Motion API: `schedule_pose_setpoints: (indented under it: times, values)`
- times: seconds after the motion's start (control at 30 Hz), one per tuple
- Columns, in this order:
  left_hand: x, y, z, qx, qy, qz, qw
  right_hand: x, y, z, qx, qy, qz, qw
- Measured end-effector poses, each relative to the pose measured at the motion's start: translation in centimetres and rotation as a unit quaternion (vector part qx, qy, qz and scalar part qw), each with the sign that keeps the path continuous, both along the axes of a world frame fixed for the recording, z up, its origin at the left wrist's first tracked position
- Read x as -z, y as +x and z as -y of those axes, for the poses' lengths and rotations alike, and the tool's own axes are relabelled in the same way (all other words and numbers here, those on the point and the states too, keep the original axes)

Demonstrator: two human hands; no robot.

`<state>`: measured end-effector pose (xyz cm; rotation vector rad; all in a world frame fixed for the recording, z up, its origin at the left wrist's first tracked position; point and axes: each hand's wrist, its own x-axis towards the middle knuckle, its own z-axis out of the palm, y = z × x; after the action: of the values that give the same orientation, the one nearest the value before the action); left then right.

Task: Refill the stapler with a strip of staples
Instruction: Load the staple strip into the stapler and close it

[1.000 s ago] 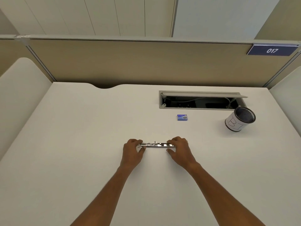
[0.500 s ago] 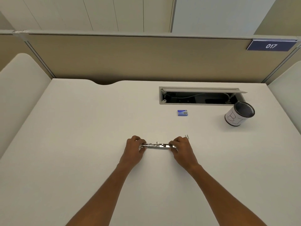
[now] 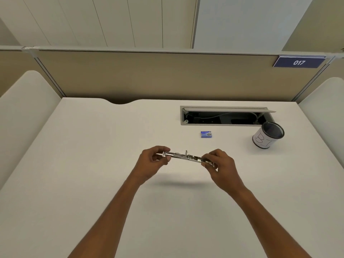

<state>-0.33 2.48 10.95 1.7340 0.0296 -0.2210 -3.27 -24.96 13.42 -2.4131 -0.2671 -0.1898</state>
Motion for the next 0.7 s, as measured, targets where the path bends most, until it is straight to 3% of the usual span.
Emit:
schedule_pose_setpoints:
  times: [0.2,0.4,0.7]
  values:
    - [-3.0,0.0,0.9,-0.033,-0.271,-0.022,0.962,-5.0,-1.0,-0.3,0.018,0.027,0.029,0.999]
    - [-4.7,-0.8,3.3,-0.086,-0.465,-0.066,0.879,-7.5,-1.7,-1.1,0.048,0.035,0.058,0.997]
    - [-3.6,-3.1,6.9,-0.117,-0.569,-0.135,0.803,-5.6,-5.3,-4.6,0.128,0.086,0.06,0.986]
